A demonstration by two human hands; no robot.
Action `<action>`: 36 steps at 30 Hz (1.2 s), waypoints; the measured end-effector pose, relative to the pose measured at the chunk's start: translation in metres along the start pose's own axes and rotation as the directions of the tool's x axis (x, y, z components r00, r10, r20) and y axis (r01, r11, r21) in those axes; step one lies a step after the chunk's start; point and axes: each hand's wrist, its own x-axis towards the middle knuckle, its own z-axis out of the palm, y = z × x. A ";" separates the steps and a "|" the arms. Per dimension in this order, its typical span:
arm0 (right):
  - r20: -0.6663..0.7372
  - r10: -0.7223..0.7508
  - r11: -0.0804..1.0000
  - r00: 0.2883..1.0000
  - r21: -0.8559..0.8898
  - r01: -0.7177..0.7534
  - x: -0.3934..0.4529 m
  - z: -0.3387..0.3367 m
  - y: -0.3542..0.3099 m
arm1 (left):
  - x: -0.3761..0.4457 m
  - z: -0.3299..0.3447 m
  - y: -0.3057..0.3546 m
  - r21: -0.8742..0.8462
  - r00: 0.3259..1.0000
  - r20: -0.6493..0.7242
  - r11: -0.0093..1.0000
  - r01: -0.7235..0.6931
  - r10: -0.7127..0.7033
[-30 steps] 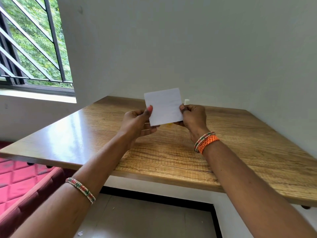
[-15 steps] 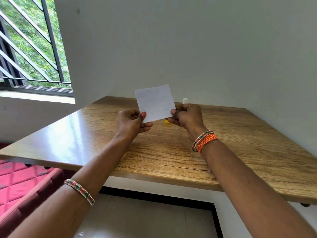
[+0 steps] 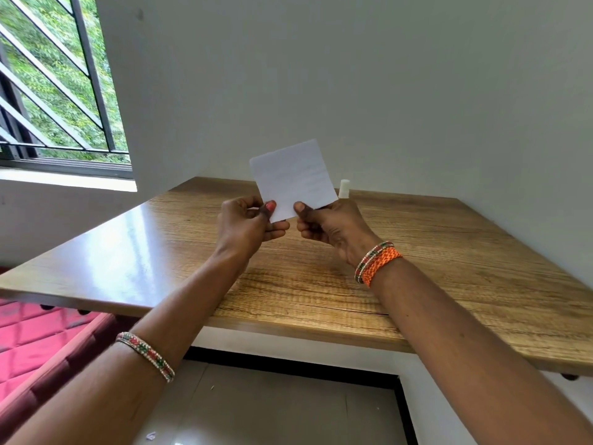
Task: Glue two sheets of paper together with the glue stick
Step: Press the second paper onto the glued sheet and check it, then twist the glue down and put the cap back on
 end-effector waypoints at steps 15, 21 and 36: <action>-0.448 -0.176 0.984 0.877 -0.085 0.154 0.023 -0.067 -0.027 | 0.003 0.021 0.013 0.114 0.991 0.112 0.992 0.055 -0.067; -0.764 -0.206 0.925 0.612 -0.356 -0.132 0.031 -0.151 -0.019 | 0.044 0.038 0.019 0.272 0.996 0.018 0.958 -0.088 0.087; -0.614 -0.271 0.389 0.741 -0.774 -0.499 0.045 -0.164 0.004 | 0.083 0.094 -0.027 0.592 0.976 0.213 0.801 -0.094 -0.042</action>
